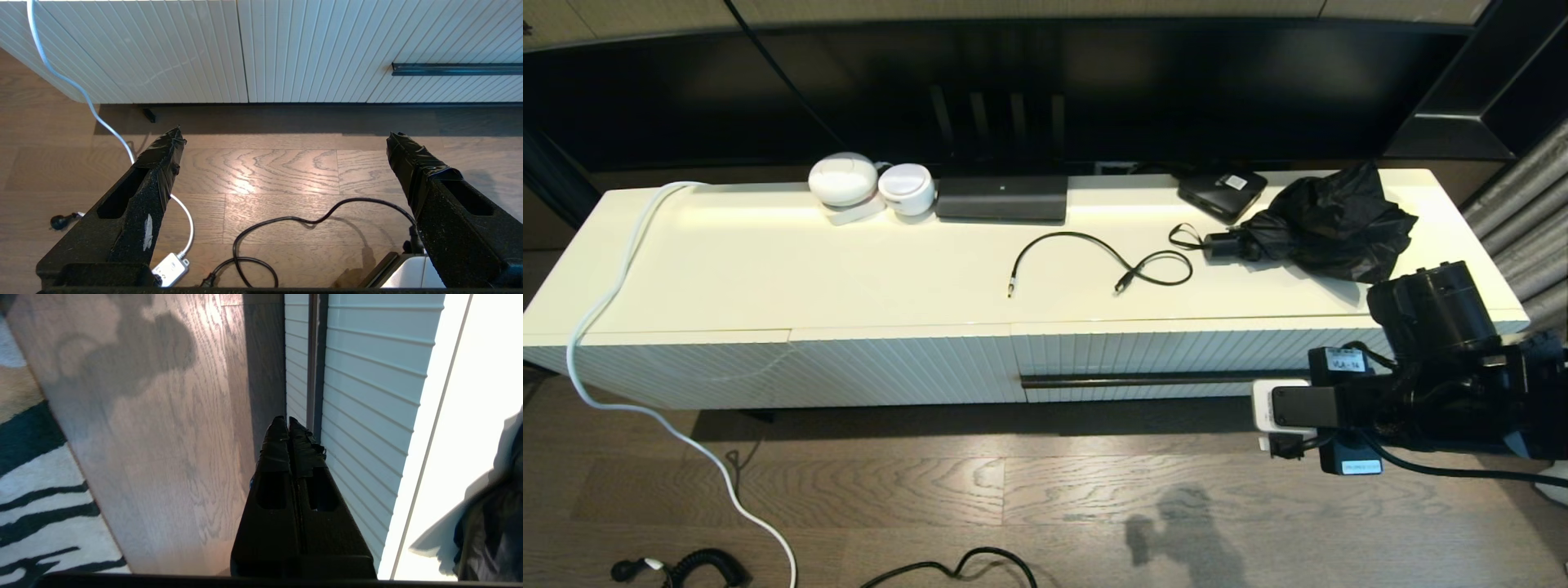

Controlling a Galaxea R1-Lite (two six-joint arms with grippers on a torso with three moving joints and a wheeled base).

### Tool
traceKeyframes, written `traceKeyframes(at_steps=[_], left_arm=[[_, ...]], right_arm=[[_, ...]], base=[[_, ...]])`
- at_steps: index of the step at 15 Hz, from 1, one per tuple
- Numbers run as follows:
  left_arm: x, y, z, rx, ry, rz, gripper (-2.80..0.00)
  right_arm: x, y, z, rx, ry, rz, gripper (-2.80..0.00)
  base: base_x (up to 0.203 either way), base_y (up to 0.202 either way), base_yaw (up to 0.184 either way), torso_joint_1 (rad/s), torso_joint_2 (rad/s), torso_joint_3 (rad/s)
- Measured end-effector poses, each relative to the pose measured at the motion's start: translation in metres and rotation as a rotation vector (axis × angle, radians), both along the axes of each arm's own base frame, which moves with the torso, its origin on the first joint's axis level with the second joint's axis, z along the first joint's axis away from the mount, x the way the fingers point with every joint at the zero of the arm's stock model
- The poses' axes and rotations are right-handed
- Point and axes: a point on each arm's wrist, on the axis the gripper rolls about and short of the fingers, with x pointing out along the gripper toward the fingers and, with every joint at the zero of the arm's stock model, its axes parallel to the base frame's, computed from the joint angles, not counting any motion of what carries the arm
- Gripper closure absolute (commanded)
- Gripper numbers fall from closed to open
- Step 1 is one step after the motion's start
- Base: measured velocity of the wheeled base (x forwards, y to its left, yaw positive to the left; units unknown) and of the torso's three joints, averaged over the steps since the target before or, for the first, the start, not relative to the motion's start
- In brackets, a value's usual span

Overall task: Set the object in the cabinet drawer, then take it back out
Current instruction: Open the drawer

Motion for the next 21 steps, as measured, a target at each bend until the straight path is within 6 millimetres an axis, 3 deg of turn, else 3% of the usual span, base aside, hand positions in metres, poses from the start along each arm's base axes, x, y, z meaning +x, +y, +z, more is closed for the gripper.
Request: traceKeyframes(at_steps=[7,17,21], left_arm=[[0.0,0.0,0.0,0.0,0.0,0.0,-2.8],[0.0,0.0,0.0,0.0,0.0,0.001,-2.8],[0.0,0.0,0.0,0.0,0.0,0.0,-2.8]], right_arm=[[0.034,0.012,-0.048,0.014,-0.018,0.013,0.0],[0.068,0.024,-0.093,0.058,-0.142,0.012,0.0],[0.075,0.027,-0.112,0.06,-0.108,0.021,0.0]], base=[[0.0,0.0,0.0,0.0,0.0,0.0],[0.0,0.0,0.0,0.0,0.0,0.0],[0.0,0.0,0.0,0.0,0.0,0.0]])
